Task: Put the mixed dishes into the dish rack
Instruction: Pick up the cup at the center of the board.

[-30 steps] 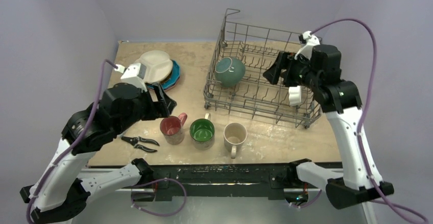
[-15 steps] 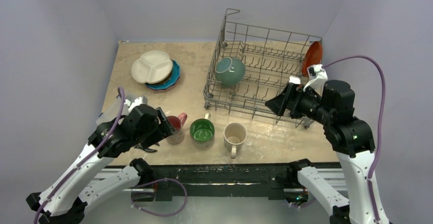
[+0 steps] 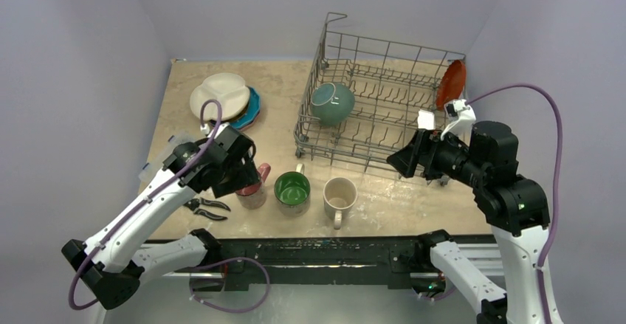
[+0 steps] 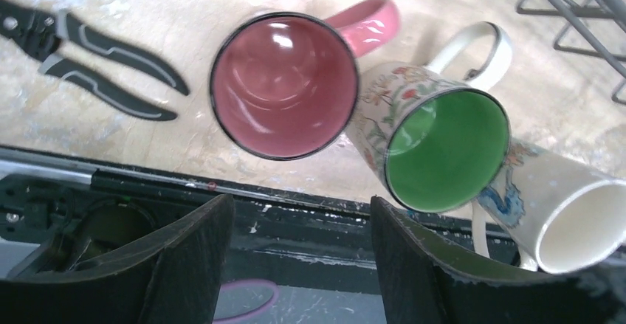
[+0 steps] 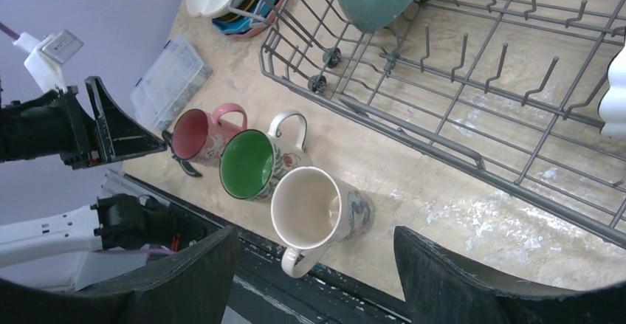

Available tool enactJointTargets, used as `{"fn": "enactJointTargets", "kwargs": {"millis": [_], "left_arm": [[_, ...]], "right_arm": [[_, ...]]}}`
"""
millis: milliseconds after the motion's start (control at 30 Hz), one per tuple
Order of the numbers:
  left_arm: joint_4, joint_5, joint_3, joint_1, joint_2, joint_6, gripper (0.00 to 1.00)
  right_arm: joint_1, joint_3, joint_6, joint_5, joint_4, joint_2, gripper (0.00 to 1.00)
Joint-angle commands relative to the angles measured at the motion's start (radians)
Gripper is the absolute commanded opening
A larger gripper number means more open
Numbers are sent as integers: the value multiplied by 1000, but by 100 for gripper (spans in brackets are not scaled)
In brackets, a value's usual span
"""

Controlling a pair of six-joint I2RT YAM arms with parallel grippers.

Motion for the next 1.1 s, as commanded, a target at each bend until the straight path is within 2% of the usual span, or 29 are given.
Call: {"fn": "enactJointTargets", "kwargs": {"millis": [0, 67, 200, 300, 433, 567, 667, 833, 1067], "left_arm": [[76, 117, 74, 4, 31, 172, 64], [147, 212, 69, 5, 28, 194, 63], [423, 408, 16, -41, 18, 169, 65], [576, 388, 6, -166, 74, 127, 68], [566, 302, 97, -283, 264, 104, 65], [532, 184, 215, -355, 427, 195, 62], [478, 160, 310, -372, 535, 248, 59], [416, 113, 382, -400, 633, 297, 54], [400, 120, 377, -428, 688, 294, 48]], "right_arm": [[8, 21, -24, -19, 6, 4, 77], [12, 3, -23, -20, 17, 2, 77], [13, -26, -18, -22, 31, 0, 77], [13, -25, -15, -19, 28, -3, 77], [15, 15, -24, 20, -20, -5, 77], [14, 64, -46, 81, -75, -8, 77], [14, 91, -48, 98, -109, -16, 77], [14, 94, -40, 117, -141, -36, 77], [14, 89, -11, 127, -161, -56, 78]]}}
